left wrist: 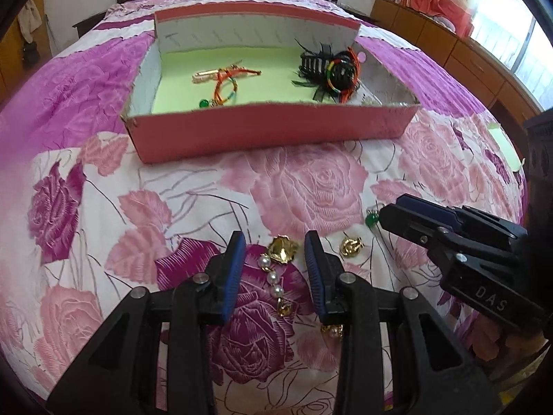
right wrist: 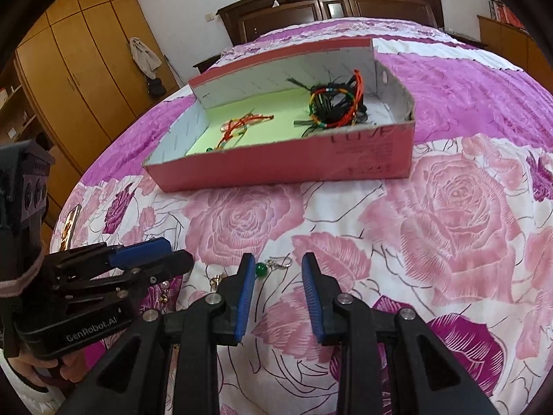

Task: Organize jewelry
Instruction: 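Withdraw both tools from the box toward the remaining earrings, then grasp gold pearl earring with left tool while right tool grasps green bead earring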

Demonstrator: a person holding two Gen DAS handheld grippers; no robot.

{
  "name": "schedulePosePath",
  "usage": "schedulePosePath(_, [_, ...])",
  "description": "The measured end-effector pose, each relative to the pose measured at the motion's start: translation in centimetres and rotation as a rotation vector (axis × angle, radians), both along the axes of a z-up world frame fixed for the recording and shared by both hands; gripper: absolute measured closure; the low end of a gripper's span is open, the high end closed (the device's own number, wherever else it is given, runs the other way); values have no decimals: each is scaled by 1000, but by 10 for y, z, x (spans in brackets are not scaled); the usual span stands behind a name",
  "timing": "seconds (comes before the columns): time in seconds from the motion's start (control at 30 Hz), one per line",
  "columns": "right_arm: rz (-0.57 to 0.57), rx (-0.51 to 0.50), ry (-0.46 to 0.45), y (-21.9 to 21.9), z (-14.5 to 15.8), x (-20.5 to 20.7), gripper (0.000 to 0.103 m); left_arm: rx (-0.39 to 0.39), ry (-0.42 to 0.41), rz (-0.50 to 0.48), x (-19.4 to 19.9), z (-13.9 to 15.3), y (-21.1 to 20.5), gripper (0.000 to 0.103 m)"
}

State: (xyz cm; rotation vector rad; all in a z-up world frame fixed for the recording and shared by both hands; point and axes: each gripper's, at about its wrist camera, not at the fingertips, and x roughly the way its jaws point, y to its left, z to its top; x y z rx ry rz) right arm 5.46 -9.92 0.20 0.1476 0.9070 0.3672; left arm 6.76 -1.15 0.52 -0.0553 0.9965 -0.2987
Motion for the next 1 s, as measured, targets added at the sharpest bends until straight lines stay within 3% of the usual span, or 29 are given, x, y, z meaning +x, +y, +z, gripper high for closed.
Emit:
schedulePosePath(0.1, [0, 0, 4, 0, -1, 0, 72, 7, -4, -19, -1, -3, -3, 87])
schedulePosePath(0.4, [11, 7, 14, 2, -3, 1, 72, 14, -19, -23, 1, -4, -5, 96])
schedulePosePath(0.47, [22, 15, 24, 4, -5, 1, 72, 17, -24, -18, 2, -4, -4, 103])
schedulePosePath(0.67, [22, 26, 63, 10, -17, 6, 73, 30, -22, -20, 2, -7, -4, 103])
schedulePosePath(0.8, [24, -1, 56, 11, -19, 6, 91, 33, -24, -20, 1, -9, -5, 103])
schedulePosePath(1.0, [24, 13, 34, 9, -17, 3, 91, 3, -42, -23, -1, -7, -3, 103])
